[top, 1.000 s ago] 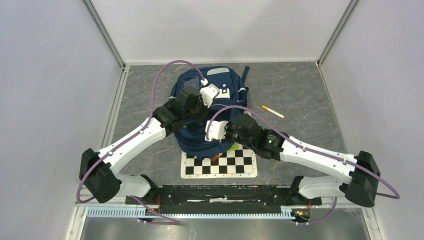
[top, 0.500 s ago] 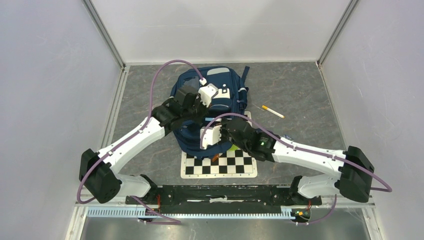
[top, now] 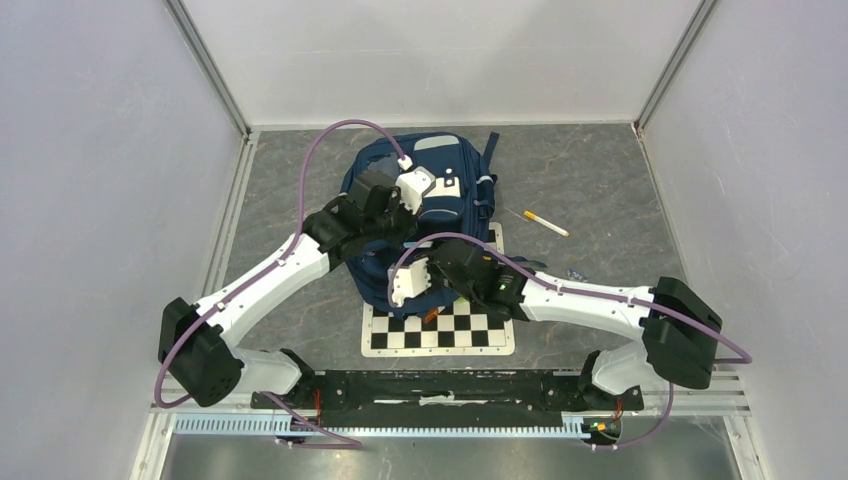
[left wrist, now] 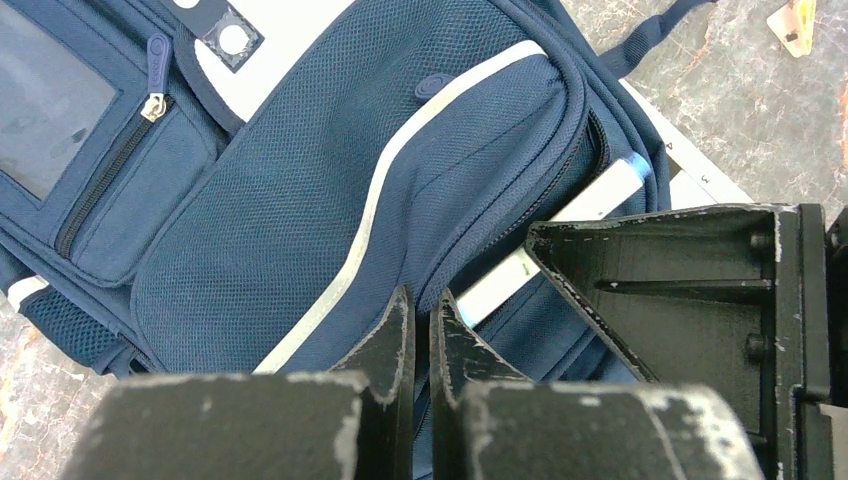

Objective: Pack the student bag
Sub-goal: Place the stationery in the student bag, then pick up the stationery from the center of the board.

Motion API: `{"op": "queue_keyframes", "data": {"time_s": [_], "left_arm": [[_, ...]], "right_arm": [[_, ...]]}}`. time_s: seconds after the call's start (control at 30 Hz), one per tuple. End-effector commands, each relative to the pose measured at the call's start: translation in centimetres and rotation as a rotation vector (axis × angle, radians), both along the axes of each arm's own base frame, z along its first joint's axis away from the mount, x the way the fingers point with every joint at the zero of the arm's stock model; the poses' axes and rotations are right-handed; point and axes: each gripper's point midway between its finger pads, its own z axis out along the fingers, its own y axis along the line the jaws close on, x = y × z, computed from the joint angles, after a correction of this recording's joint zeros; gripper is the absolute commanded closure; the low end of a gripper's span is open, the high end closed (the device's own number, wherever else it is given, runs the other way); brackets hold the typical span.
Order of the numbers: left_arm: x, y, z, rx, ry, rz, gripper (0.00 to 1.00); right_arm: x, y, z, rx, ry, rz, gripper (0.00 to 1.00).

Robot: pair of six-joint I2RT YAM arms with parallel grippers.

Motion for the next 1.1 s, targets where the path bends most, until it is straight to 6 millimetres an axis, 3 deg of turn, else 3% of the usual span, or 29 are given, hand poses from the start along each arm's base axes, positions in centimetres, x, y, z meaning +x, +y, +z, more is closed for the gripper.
{"op": "queue_keyframes", "data": {"time_s": [0.0,0.13,0.27,0.5,0.67,0.83,1.07], "left_arm": [[0.0,-2.4,4.7,-0.186,-0.06,-0.03,0.98],[0.0,-2.4,4.7,-0.184,-0.058,-0.029,0.98],[0.1,-2.2,4.8,-0.184,-0.066,-0.019,0.98],[0.4,-1.8,4.7,-0.175,-0.072,-0.001,0.98],[0.7,-1.4,4.7,-0.167,-0.08,0.021,0.98],[0.9,-1.0,4.9,-0.14,-0.107,0.018,0.98],[1.4,-1.0,6.3,-0.135,-0.122,0.03,0.98]], "right_arm": [[1.0,1.7,2.8,0.069,-0.073,0.009,0.71],[1.0,1.4,2.4,0.073,-0.063,-0.007,0.52],[0.3,1.2,2.7,0.114,-0.042,0.002,0.44],[-2.2,0.5,5.8,0.308,0.044,0.034,0.33],[-4.1,-1.5,7.5,0.437,0.092,0.033,0.24],[-2.7,-5.6,8.3,0.574,0.137,-0.113,0.18],[3.5,-14.5,5.3,0.731,0.213,-0.506,0.08]]}}
